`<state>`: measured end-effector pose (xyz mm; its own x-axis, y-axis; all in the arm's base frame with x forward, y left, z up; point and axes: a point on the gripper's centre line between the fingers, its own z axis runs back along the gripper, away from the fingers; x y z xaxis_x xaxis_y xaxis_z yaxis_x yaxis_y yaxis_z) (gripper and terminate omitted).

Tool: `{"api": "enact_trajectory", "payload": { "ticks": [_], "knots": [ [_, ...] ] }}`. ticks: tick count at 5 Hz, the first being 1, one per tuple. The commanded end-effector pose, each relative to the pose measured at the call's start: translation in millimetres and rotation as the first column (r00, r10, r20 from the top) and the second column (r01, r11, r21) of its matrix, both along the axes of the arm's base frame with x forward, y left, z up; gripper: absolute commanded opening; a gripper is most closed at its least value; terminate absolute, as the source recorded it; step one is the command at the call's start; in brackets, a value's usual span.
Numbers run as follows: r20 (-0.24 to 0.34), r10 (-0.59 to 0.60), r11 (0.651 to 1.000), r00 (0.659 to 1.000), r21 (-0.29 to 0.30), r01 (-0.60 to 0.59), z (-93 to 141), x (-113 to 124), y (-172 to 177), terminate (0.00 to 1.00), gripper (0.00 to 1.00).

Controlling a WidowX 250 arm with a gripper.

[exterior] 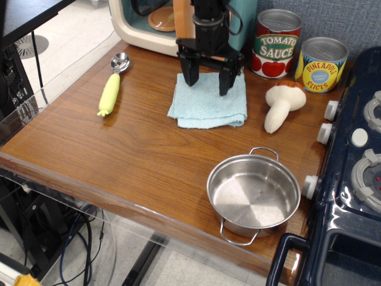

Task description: Move the blue towel from in front of the microwave to the front edge of the table in front of the yellow spoon.

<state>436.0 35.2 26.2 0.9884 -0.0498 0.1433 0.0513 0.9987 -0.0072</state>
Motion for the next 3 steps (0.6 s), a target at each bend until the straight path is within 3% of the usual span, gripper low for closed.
{"api": "enact_trajectory", "payload": {
  "ticks": [1,3],
  "knots": [
    [0.080,-0.004,1.000,0.997,-0.005,0.005,5.4,-8.3,-3.3,0.00,1.00],
    [0.056,-0.040,0.999,0.998,0.008,0.040,0.3,-31.0,-9.0,0.00,1.00]
  ]
}}
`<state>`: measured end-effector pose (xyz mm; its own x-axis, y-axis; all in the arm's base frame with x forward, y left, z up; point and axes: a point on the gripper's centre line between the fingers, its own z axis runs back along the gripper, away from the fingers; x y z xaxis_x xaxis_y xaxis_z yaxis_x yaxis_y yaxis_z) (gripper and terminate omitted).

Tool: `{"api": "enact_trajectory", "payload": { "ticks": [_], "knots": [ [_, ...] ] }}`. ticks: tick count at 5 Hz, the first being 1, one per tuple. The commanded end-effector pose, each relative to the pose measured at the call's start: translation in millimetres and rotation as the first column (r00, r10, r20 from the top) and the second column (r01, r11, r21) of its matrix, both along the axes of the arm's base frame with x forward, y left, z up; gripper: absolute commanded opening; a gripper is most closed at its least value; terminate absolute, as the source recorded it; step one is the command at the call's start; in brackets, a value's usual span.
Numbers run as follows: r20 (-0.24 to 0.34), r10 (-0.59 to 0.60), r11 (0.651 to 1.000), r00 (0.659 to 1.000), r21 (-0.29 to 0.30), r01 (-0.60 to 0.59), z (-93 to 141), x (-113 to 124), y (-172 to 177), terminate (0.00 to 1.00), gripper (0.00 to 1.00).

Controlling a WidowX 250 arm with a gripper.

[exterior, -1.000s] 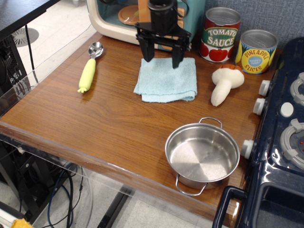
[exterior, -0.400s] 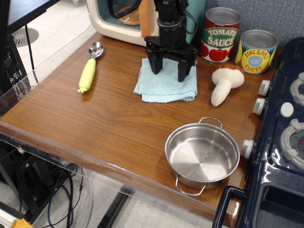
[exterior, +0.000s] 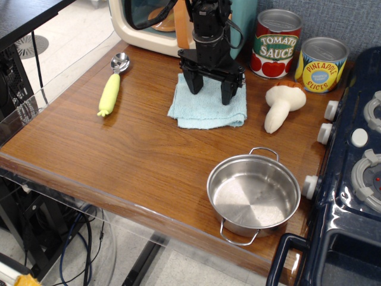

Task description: Move the blue towel from in front of the microwave to the front edge of the table in front of the yellow spoon.

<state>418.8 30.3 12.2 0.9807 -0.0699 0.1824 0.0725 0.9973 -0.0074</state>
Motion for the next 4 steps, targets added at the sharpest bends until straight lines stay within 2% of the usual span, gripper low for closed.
{"api": "enact_trajectory", "payload": {
  "ticks": [1,2,4],
  "knots": [
    [-0.006,-0.048,0.998,0.999,0.041,0.049,10.6,-32.8,-9.6,0.00,1.00],
    [-0.017,-0.066,0.997,0.998,0.049,0.067,7.0,-54.3,-8.6,0.00,1.00],
    [-0.041,-0.084,0.996,0.996,0.040,0.086,3.9,-112.3,3.5,0.00,1.00]
  ]
}}
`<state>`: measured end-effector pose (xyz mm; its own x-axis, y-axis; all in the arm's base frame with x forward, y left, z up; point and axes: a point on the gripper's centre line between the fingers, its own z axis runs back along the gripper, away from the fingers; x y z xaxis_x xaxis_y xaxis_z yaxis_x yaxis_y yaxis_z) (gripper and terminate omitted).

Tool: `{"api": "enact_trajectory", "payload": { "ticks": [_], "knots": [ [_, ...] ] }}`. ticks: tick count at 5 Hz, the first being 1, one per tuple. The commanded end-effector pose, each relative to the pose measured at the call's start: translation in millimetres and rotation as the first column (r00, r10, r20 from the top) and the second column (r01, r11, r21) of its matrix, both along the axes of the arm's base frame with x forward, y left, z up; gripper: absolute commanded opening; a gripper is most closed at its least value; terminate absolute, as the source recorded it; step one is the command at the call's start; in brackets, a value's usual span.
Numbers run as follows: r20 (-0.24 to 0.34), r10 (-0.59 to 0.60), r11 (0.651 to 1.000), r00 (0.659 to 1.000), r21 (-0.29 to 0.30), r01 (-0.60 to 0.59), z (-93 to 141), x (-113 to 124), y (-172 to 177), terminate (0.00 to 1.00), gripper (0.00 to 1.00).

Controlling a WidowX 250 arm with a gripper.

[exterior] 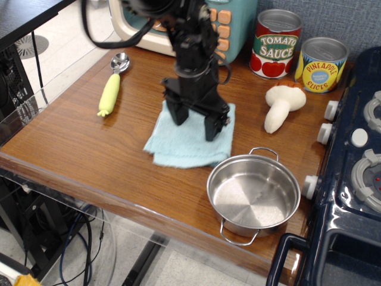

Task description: Move the blue towel from in front of the microwave to the front edge of the table in front of the yellow spoon.

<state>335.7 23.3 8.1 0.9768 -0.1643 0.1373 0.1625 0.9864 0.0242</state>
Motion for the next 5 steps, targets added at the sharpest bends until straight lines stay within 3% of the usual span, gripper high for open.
{"api": "enact_trajectory", "payload": {
  "ticks": [1,3,5],
  "knots": [
    [0.014,0.033,0.999,0.999,-0.002,-0.033,15.8,-55.3,24.9,0.00,1.00],
    [-0.016,0.185,0.983,0.983,0.019,-0.185,9.8,-74.8,72.8,0.00,1.00],
    [-0.027,0.316,0.948,0.948,0.034,-0.315,6.8,-71.2,110.1,0.00,1.00]
  ]
}}
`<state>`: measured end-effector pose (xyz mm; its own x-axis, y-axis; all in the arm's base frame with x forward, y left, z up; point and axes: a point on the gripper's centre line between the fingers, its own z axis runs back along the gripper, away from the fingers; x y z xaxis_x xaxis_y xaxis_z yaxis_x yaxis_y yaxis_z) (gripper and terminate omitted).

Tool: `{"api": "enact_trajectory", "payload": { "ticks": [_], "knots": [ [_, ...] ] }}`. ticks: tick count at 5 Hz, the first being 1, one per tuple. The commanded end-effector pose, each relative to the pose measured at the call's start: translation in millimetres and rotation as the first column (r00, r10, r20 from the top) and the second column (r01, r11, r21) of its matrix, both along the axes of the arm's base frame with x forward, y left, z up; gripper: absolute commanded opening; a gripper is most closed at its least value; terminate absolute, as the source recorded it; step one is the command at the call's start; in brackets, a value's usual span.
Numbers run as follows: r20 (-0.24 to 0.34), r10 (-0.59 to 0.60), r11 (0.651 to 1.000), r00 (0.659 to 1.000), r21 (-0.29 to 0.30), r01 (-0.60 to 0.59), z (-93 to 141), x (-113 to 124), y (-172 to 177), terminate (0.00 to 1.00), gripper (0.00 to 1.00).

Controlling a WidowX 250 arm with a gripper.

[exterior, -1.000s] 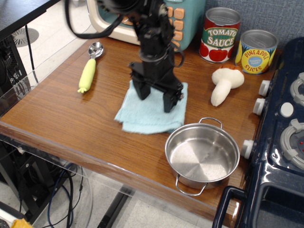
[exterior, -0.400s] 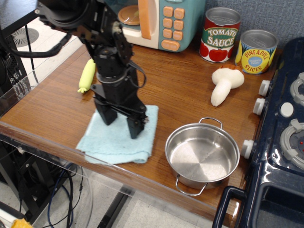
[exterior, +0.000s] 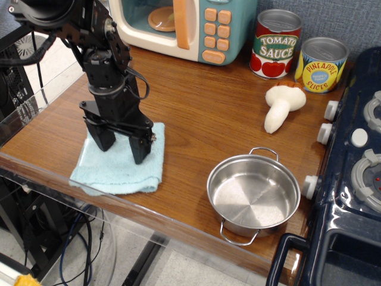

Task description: Move the blue towel from in front of the microwave to the front edge of the table in front of the yellow spoon.

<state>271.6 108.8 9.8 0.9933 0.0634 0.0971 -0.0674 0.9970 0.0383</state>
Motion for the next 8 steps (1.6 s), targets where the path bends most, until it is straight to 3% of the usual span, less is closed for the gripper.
{"api": "enact_trajectory", "payload": {
  "ticks": [1,3,5,7,8],
  "knots": [
    [-0.005,0.204,0.978,0.979,0.037,-0.204,5.0,-10.5,50.8,0.00,1.00],
    [-0.009,0.365,0.929,0.931,0.072,-0.363,9.1,-17.9,90.2,0.00,1.00],
    [-0.015,0.344,0.937,0.939,0.070,-0.342,11.6,-12.5,85.7,0.00,1.00],
    [0.018,0.317,0.948,0.948,0.033,-0.318,40.8,7.6,80.2,0.00,1.00],
    [0.071,0.316,0.948,0.946,0.021,-0.319,65.5,13.7,77.4,0.00,1.00]
  ]
}}
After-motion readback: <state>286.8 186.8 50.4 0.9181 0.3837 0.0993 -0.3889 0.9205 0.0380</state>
